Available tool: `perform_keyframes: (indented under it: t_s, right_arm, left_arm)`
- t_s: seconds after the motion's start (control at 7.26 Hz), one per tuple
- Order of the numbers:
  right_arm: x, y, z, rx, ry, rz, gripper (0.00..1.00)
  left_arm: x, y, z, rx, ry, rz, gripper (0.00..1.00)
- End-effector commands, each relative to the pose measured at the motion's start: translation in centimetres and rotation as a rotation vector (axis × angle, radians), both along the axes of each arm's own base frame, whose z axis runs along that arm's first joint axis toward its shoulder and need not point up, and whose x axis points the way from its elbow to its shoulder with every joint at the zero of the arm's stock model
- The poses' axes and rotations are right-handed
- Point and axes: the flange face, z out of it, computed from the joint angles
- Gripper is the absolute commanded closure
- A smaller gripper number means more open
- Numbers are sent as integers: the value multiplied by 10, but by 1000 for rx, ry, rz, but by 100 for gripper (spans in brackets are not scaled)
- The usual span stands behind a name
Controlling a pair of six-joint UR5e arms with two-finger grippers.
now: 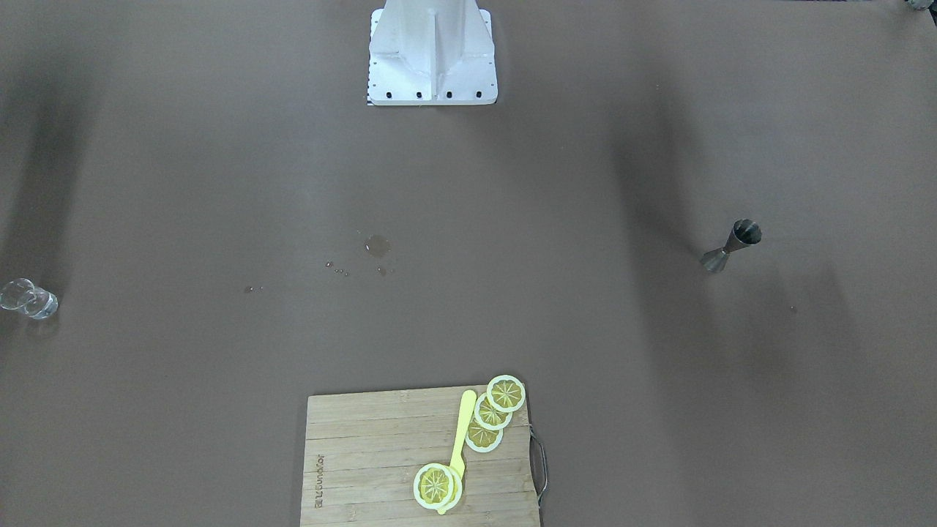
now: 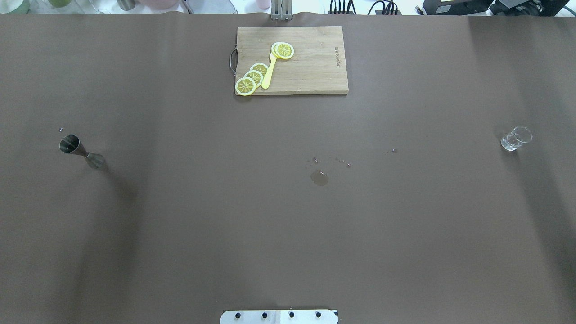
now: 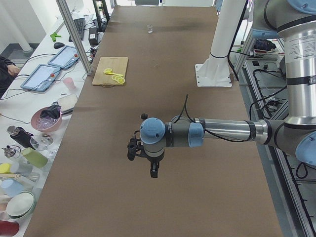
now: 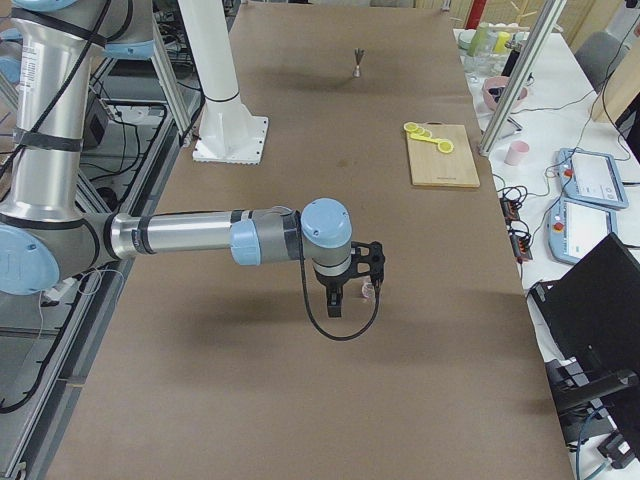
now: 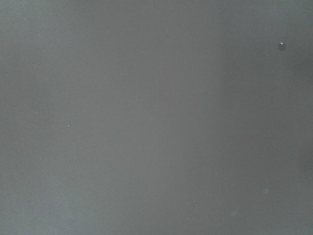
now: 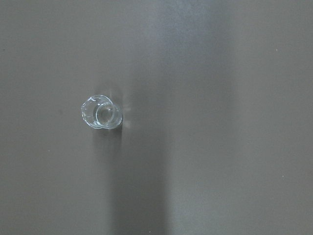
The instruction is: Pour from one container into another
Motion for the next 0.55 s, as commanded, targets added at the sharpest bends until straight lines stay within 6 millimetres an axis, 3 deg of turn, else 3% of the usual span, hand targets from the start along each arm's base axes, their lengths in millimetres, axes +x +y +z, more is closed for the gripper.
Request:
perform_keyframes:
  t_s: [0.0, 0.41]
  right_arm:
    - [2, -1, 3, -1, 29, 4, 0]
    - [2, -4, 1, -3, 33, 5, 0]
  left_arm:
    - [0, 0, -1, 1, 0, 0, 1]
    - [0, 0, -2, 2, 2, -1, 1]
